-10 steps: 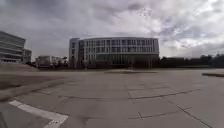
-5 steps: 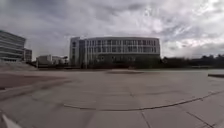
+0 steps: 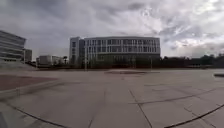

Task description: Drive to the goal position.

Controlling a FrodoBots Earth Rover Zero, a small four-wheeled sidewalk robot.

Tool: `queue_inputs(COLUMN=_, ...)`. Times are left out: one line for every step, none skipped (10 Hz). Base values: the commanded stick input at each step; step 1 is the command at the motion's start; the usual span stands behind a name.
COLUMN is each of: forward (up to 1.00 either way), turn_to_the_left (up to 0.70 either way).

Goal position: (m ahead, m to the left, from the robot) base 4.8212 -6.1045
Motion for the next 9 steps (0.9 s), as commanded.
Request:
queue_inputs(forward=1.00, turn_to_the_left=0.00)
queue_inputs(forward=1.00, turn_to_the_left=0.00)
queue_inputs(forward=1.00, turn_to_the_left=0.00)
queue_inputs(forward=1.00, turn_to_the_left=0.00)
queue_inputs(forward=1.00, turn_to_the_left=0.00)
queue_inputs(forward=1.00, turn_to_the_left=0.00)
queue_inputs(forward=1.00, turn_to_the_left=0.00)
queue_inputs(forward=1.00, turn_to_the_left=0.00)
queue_inputs(forward=1.00, turn_to_the_left=0.00)
